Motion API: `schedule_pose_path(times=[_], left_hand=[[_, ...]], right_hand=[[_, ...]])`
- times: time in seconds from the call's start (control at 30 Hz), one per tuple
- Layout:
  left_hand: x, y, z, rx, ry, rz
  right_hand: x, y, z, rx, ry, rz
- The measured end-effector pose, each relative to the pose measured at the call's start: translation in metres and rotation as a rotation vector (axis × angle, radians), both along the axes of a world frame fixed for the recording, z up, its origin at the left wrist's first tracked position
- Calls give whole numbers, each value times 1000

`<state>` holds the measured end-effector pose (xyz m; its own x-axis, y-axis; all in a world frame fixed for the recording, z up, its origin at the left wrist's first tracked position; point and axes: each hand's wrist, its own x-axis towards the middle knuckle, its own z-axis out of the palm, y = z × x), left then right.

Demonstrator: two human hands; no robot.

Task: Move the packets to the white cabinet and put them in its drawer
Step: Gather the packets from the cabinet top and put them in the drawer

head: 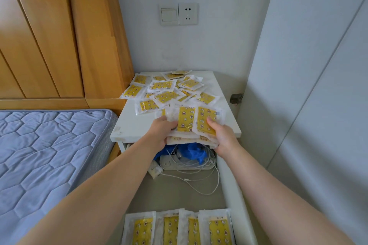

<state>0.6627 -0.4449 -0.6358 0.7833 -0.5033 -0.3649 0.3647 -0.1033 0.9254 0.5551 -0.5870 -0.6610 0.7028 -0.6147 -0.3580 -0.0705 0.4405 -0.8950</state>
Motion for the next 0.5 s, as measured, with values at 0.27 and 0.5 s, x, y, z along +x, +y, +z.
schedule_pose_path(times=[0.27, 0.5], left_hand=[[-58, 42, -46, 48, 167, -131], [-59, 75, -85, 131, 197, 25]], right_hand=[[-55, 48, -45, -91, 142, 17], [-63, 69, -73, 259, 181, 25]])
